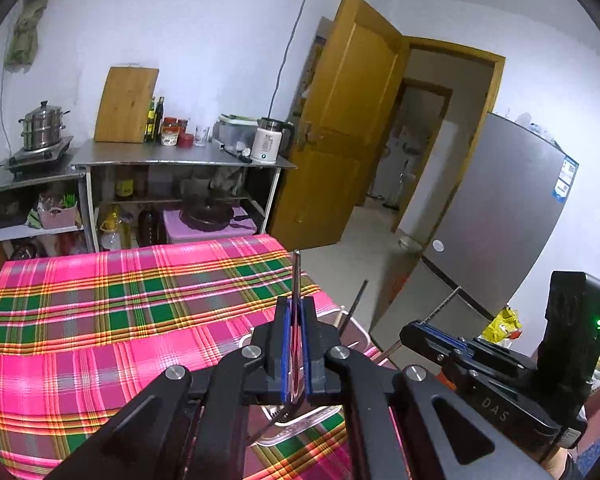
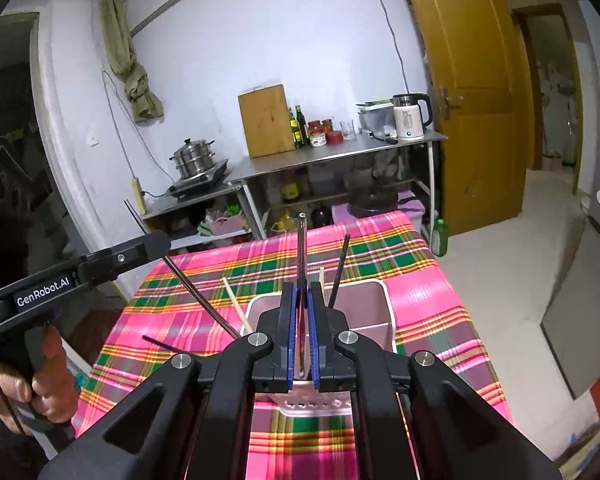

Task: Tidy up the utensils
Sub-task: 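Lower the held dark chopsticks with both tools into the caddy, then open both tools to release the chopsticks in the caddy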

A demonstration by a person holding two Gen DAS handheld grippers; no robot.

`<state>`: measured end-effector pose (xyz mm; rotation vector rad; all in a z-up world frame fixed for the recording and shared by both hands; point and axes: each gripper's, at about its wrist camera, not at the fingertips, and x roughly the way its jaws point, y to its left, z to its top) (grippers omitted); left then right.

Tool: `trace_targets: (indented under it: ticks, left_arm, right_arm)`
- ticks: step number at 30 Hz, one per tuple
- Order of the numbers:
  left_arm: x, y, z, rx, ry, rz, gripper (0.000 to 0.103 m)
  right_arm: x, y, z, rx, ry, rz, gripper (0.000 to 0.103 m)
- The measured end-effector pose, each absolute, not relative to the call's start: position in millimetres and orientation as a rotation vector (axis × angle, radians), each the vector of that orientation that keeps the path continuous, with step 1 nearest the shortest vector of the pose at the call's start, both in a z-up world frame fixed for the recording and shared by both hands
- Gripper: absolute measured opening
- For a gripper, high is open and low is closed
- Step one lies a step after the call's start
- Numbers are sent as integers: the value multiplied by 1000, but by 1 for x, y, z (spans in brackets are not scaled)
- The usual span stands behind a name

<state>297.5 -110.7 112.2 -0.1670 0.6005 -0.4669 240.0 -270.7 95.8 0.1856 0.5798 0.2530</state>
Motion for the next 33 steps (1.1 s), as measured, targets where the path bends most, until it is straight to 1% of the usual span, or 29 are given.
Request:
trace_targets:
  ticks: [9, 23, 30, 33]
  left_arm:
    - [317, -116, 71, -150, 674, -442, 5]
    - [321, -126, 43, -93, 726, -427, 5]
    - [316, -124, 48, -89, 716, -426, 12]
    - [310, -121, 54, -83, 701, -423, 15]
  right_arm:
    - [259, -264, 58, 176, 662, 248, 6]
    - [270, -261, 26, 162, 745, 253, 6]
    - [265, -264, 25, 161, 753, 240, 6]
    - [260, -262, 31, 147, 741, 235, 10]
